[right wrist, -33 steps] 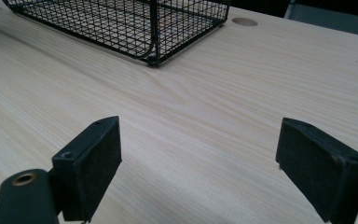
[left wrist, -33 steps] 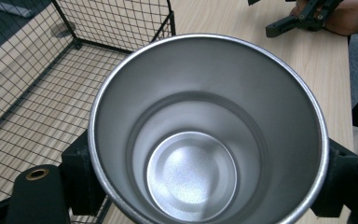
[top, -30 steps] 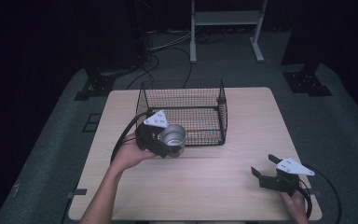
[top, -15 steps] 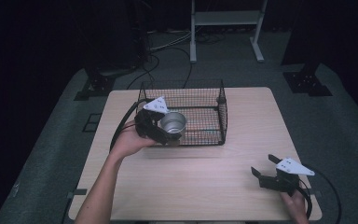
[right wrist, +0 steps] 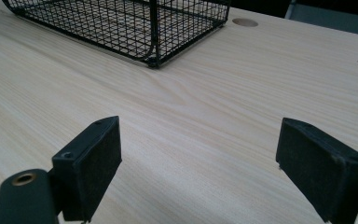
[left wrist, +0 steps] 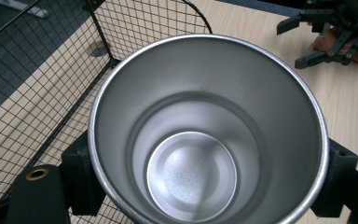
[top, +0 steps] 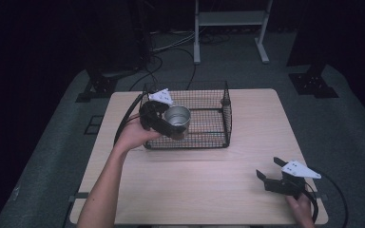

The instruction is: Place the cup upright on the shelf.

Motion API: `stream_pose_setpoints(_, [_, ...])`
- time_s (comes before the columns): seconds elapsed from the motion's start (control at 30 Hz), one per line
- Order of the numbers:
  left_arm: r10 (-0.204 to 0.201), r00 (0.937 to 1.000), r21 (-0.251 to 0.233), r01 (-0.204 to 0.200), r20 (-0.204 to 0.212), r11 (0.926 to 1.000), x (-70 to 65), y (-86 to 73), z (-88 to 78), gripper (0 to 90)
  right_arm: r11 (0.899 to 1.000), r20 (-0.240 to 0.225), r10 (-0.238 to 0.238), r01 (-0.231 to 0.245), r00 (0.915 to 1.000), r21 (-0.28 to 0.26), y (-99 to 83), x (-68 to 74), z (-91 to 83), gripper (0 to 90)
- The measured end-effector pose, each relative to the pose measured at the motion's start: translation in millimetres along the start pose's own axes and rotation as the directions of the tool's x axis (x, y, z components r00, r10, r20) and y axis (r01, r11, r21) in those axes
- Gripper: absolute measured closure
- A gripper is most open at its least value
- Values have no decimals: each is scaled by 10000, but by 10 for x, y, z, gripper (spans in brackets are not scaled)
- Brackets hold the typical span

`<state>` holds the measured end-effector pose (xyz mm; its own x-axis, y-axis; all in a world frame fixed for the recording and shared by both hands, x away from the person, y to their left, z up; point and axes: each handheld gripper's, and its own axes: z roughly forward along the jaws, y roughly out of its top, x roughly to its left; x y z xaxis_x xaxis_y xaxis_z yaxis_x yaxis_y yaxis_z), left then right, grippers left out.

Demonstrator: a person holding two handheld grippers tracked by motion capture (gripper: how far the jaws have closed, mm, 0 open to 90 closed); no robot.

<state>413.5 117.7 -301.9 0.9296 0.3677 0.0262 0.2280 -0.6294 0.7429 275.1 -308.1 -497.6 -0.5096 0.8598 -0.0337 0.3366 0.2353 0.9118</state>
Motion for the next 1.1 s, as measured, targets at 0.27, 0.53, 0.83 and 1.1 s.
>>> stream_pose_setpoints(0.27, [-103, 9997, -28, 103, -200, 9999, 112, 87, 57, 177, 10000, -53, 28, -28, 10000, -50, -1, -2, -3, 134])
stream_pose_setpoints(0.53, [-395, 9974, -225, 383, -596, 9990, 234, 176, 58, 177, 10000, -76, 45, -45, 10000, -85, -2, -7, -3, 134])
stream_pose_setpoints(0.83, [-395, 9970, -120, 388, -672, 9992, 318, 312, 105, 177, 9995, -171, 273, -276, 9995, -154, -5, -32, -11, 134])
stream_pose_setpoints(1.1, [-391, 9975, 18, 393, -580, 9992, 390, 456, 256, 177, 9993, -182, 339, -342, 9993, -157, -7, -36, -15, 134])
